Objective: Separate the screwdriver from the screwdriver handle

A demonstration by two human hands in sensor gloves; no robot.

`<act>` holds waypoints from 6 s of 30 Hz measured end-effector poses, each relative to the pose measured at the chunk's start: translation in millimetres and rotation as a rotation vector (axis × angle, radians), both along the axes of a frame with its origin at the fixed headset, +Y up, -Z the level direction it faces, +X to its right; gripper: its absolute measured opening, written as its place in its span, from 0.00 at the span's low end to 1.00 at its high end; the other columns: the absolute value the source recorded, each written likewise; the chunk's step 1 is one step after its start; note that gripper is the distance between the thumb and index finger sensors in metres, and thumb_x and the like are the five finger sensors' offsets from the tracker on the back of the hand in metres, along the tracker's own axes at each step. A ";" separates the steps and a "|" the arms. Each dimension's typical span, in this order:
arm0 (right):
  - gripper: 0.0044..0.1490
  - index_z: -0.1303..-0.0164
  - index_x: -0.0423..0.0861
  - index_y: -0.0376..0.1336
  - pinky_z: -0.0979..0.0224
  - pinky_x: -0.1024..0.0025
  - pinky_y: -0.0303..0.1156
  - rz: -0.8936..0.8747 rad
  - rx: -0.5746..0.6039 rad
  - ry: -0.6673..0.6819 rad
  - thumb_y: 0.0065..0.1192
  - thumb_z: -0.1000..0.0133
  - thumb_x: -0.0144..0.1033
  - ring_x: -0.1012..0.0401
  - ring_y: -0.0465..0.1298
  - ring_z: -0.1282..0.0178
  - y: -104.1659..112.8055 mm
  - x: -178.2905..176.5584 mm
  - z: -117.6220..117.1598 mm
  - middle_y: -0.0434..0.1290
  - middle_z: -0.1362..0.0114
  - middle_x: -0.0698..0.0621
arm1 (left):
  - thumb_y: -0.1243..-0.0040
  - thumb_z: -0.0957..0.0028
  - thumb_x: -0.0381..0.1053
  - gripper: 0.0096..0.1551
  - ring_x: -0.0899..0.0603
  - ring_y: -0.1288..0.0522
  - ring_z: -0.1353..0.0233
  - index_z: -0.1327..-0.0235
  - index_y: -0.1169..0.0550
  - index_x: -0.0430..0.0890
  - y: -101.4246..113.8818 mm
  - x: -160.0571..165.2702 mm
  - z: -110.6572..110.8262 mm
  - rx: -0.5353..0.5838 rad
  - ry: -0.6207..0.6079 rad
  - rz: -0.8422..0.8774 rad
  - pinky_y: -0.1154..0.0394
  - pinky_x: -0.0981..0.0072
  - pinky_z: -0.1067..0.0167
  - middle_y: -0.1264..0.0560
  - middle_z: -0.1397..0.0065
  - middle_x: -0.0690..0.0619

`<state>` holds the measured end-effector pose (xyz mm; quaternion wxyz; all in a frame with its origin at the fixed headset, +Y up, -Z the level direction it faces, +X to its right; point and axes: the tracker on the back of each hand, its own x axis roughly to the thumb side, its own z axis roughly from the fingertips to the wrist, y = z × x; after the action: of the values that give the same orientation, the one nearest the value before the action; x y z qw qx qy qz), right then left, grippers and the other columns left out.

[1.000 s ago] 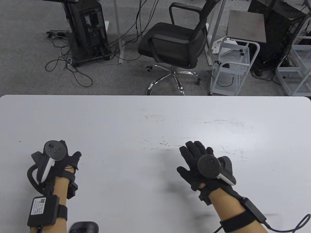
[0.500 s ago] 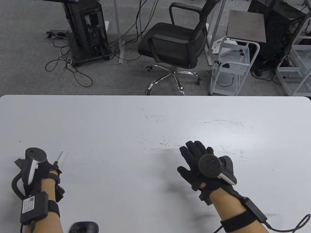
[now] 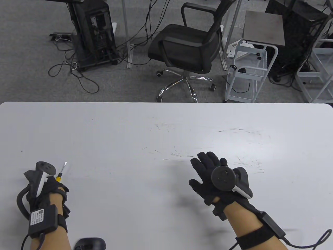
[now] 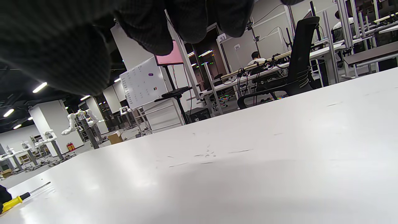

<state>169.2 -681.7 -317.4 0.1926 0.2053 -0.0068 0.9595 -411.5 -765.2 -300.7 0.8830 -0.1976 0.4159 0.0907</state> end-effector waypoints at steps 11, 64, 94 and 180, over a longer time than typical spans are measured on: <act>0.49 0.15 0.51 0.52 0.20 0.27 0.39 0.000 -0.023 0.018 0.69 0.41 0.60 0.39 0.45 0.10 -2.6 -3.2 0.2 0.45 0.11 0.52 | 0.36 0.51 0.50 0.31 0.36 0.26 0.32 0.32 0.27 0.51 1.6 7.4 -6.1 -0.011 -0.074 -0.044 0.33 0.39 0.29 0.29 0.28 0.52; 0.31 0.30 0.46 0.67 0.37 0.49 0.73 0.054 0.178 0.260 0.71 0.41 0.45 0.45 0.74 0.39 -5.4 -66.9 40.6 0.69 0.29 0.49 | 0.36 0.51 0.52 0.30 0.39 0.25 0.38 0.32 0.25 0.58 90.0 303.9 42.3 0.542 -1.250 0.055 0.32 0.42 0.31 0.30 0.29 0.53; 0.27 0.34 0.48 0.72 0.39 0.50 0.74 0.066 0.257 0.250 0.74 0.43 0.41 0.47 0.76 0.43 5.1 -63.7 43.0 0.74 0.35 0.52 | 0.36 0.51 0.53 0.31 0.39 0.25 0.39 0.31 0.26 0.57 90.7 306.0 44.3 0.540 -1.252 0.035 0.32 0.42 0.31 0.30 0.30 0.51; 0.39 0.23 0.49 0.62 0.24 0.36 0.61 0.115 0.083 -0.095 0.71 0.42 0.52 0.41 0.65 0.21 5.2 5.3 2.4 0.63 0.21 0.51 | 0.34 0.51 0.54 0.30 0.39 0.24 0.36 0.32 0.26 0.57 75.5 259.4 8.8 0.394 -1.067 0.026 0.35 0.38 0.28 0.28 0.30 0.53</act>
<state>174.6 -676.5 -315.0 0.1279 0.1673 -0.0438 0.9766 -152.0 -689.7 -291.9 0.9898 -0.0527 -0.1149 0.0651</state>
